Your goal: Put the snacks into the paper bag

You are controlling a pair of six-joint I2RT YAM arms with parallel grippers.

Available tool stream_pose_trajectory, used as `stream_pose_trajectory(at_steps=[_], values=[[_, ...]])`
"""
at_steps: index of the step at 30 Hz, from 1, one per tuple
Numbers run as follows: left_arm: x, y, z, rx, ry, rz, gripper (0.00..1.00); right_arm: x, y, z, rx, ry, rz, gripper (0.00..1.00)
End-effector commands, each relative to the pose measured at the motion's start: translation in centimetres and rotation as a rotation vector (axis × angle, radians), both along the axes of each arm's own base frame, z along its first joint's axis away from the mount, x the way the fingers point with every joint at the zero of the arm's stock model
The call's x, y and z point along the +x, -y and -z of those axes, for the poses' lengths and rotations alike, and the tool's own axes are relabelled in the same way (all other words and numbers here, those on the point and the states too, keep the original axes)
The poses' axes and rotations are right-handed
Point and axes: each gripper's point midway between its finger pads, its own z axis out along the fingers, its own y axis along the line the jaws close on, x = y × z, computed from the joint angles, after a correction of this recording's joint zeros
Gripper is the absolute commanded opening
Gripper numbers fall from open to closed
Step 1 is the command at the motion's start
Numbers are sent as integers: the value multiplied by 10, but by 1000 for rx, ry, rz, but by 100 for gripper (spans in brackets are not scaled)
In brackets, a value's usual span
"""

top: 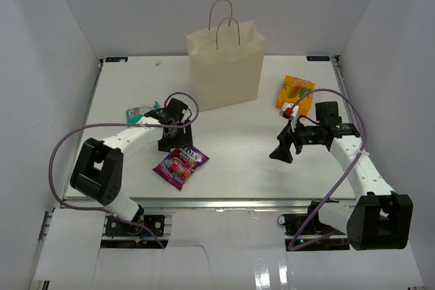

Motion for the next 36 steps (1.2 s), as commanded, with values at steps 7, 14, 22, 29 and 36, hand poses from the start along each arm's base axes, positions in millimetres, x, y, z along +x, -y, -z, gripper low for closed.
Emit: stream_pose_trajectory(at_steps=[7,14,22,29,36], values=[[14,11,12,58,-43,97,75,-10,-6,4,42,-24,-35,98],[9,9,26,70,-70,119,59,-13,-5,6,42,-30,-32,98],[8,11,21,49,-46,122,34,-13,-5,7,39,-32,-30,98],[19,19,-23,-31,89,95,4,-14,-5,7,41,-33,-30,98],[30,24,-82,-180,275,-7,0,-15,-5,7,41,-36,-30,98]])
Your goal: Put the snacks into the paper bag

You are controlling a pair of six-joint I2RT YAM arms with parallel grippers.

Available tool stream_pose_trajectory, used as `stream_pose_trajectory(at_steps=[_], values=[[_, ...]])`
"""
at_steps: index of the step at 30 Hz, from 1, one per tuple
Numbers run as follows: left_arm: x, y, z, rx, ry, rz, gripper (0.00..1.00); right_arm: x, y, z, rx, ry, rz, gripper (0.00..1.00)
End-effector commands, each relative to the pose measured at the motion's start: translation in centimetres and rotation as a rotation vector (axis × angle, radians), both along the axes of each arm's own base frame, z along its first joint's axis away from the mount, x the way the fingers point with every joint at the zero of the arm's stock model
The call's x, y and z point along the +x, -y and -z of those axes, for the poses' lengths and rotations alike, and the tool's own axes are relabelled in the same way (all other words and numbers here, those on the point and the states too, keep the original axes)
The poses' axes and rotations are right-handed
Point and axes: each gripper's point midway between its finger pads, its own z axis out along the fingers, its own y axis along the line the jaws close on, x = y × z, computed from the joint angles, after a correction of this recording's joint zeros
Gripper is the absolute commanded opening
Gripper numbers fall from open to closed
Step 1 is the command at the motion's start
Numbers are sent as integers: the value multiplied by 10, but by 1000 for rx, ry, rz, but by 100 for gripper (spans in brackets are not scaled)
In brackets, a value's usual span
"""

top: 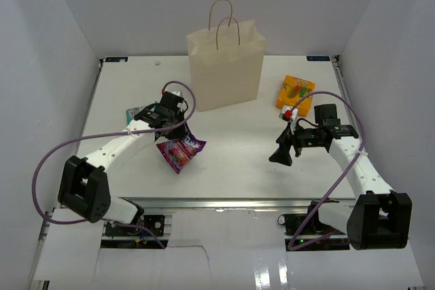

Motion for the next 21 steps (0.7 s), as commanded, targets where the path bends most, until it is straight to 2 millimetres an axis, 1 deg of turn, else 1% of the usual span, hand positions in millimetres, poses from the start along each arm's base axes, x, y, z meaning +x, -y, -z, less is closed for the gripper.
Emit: stream_pose_trajectory(at_steps=[1,2,3,6,7,8,10,11,12,13,14,15,16,17,18,20,21], values=[[15,8,-45,-134,143,-69,0,-6,-3,-2,23,5,-19,98],[17,7,-57,-168,174,-94,0,-5,-3,-2,23,7,-19,100],[20,7,-65,-189,194,-108,0,-6,-3,-2,23,7,-20,98],[32,10,-105,-288,298,-144,0,-5,-3,-4,23,11,-20,98],[39,12,-122,-326,343,-148,0,-5,-3,-4,22,11,-21,98],[46,10,-147,-364,403,-162,0,-5,-3,-4,22,12,-22,98],[60,12,-184,-440,492,-173,0,-6,-3,-4,21,13,-23,98],[71,10,-215,-480,556,-181,0,-6,-3,-4,21,13,-23,98],[77,10,-233,-508,597,-180,0,-6,-3,-4,21,15,-23,98],[84,14,-256,-556,649,-168,0,-6,-3,-4,21,15,-23,98],[90,13,-291,-597,720,-167,0,-5,-3,-5,21,19,-24,98],[102,15,-300,-612,737,-175,0,-5,-2,-5,20,18,-23,98],[107,22,-321,-667,775,-147,0,-5,-2,-5,17,22,-23,98],[111,25,-336,-695,800,-132,0,-5,-2,-5,15,24,-23,98],[120,29,-365,-735,860,-121,0,-6,-1,-5,13,23,-24,98],[130,32,-390,-781,907,-121,0,-7,-1,-5,8,29,-24,98],[138,33,-412,-810,960,-121,0,-7,-1,-4,6,27,-24,98]])
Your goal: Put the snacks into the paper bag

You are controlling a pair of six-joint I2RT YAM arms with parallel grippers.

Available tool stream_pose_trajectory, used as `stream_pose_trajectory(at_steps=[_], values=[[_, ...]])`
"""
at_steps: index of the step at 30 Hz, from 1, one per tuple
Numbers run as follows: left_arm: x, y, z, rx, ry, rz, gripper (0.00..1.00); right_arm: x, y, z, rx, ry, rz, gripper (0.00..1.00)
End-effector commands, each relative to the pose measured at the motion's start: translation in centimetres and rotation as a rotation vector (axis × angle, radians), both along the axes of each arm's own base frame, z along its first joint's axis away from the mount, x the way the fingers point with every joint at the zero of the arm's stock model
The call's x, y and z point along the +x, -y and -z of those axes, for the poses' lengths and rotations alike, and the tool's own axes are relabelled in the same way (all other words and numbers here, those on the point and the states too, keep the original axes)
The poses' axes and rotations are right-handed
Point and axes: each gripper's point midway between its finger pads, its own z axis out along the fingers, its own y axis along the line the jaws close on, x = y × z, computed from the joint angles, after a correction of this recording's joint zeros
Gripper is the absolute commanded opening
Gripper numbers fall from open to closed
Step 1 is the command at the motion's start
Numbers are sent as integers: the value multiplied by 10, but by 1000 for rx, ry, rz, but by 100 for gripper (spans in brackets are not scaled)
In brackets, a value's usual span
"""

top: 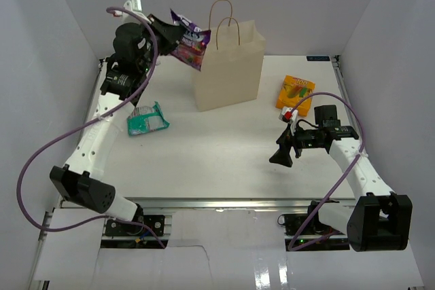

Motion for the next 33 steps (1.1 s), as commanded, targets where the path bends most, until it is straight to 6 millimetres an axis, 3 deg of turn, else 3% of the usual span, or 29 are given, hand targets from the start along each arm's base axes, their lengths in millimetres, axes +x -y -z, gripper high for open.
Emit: stream_pose_trajectory(at_steps=[1,2,3,5,6,7,8,10,11,12,13,14,15,17,18,24,28,33], values=[[14,8,-75,-125,194,26,0,-5,-1,-6,10,22,-15,98],[16,3,-98,-146,246,-4,0,-5,-1,-6,11,22,-16,98],[23,-3,-109,-163,280,-44,0,-6,-1,-5,11,21,-16,93],[46,-6,-109,-182,298,-87,0,-7,-1,-5,13,16,-16,93],[47,-12,-132,-220,362,-118,0,-7,-1,-5,13,19,-16,92],[66,-12,-122,-223,350,-139,0,-6,-1,-5,13,19,-16,92],[73,-12,-124,-249,355,-148,0,-7,-1,-5,14,18,-17,92],[80,-16,-141,-291,412,-179,0,-6,-1,-6,15,19,-16,93],[98,-13,-128,-292,394,-191,0,-6,-1,-6,15,19,-16,92],[105,-14,-128,-296,398,-207,0,-6,-2,-6,15,19,-17,92],[105,-18,-142,-310,430,-226,0,-6,-1,-6,15,19,-15,92],[112,-17,-139,-305,430,-233,0,-6,-2,-7,17,20,-15,92],[130,-11,-120,-293,396,-238,0,-6,-2,-7,15,20,-14,92],[137,-4,-118,-294,397,-211,0,-6,-1,-7,13,23,-13,92],[146,3,-103,-294,367,-195,0,-6,-1,-6,11,23,-13,92],[142,26,-81,-283,325,-104,0,-6,1,-4,0,21,-7,90],[131,29,-83,-268,325,-83,0,-5,1,-3,0,16,-7,90],[125,31,-67,-253,286,-76,0,-4,0,-2,0,13,-7,90]])
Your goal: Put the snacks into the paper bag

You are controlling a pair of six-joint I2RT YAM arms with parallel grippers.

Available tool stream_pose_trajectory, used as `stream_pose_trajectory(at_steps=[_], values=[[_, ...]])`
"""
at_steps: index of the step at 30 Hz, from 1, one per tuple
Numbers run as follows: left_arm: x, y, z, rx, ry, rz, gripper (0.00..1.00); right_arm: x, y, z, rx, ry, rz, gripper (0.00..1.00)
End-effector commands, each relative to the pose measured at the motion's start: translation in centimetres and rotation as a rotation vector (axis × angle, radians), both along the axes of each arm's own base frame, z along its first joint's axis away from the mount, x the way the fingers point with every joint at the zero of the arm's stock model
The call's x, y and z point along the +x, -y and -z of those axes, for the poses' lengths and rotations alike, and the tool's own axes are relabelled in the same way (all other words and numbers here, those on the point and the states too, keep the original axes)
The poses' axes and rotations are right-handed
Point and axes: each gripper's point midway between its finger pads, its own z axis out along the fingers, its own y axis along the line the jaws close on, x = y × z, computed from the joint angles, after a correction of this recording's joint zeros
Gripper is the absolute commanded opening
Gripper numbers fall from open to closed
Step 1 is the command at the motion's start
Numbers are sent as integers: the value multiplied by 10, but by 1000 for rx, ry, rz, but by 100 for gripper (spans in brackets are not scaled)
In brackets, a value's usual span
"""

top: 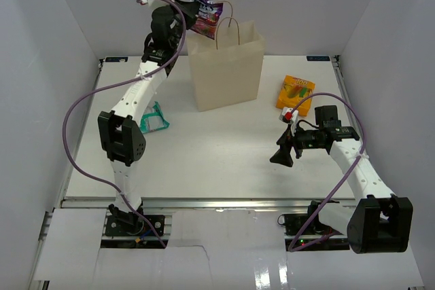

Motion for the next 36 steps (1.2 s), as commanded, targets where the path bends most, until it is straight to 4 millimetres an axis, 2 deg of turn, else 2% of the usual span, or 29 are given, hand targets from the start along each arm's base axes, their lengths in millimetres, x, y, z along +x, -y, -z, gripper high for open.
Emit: stream_pose_trajectory(at_steps=[1,7,8,10,11,14,16,18,20,23,24,25,27,30,31,33,34,35,36], values=[[-46,-4,-71,-49,136,42,0,-2,0,1,5,3,-8,90],[-52,17,-58,-24,115,100,0,-2,0,0,4,9,-7,90],[-53,19,-58,-19,116,102,10,-2,0,0,3,9,-6,90],[-57,26,-58,-1,122,110,21,-2,0,0,3,10,-6,90],[-57,26,-56,5,119,108,32,-3,0,1,3,7,-6,90],[-58,29,-52,15,111,113,53,-2,0,0,3,12,-6,90],[-59,28,-53,17,111,108,62,-2,0,0,3,12,-6,90],[-60,27,-56,19,119,107,70,-2,0,-1,4,12,-5,90],[-62,26,-61,28,130,105,73,-2,0,-1,4,12,-5,90],[-66,23,-76,65,162,96,77,-2,0,-1,4,14,-5,90],[-72,20,-94,75,196,90,80,-2,0,-1,3,14,-3,90],[-75,17,-101,96,211,81,81,-2,0,-1,4,12,-2,90],[-82,7,-106,193,200,46,82,0,0,-3,4,5,12,90],[-102,-21,-96,355,135,-22,83,9,3,-9,-8,3,59,90],[-121,-35,-80,404,90,-34,84,15,3,-13,-7,2,88,90],[-137,-61,-54,476,28,-99,86,23,7,-15,-23,12,128,90],[-139,-69,1,532,-82,-95,87,29,10,-16,-30,15,155,90],[-151,-80,20,554,-134,-105,88,34,11,-19,-28,4,197,90],[-174,-101,15,535,-137,-140,89,49,19,-21,-59,41,261,90]])
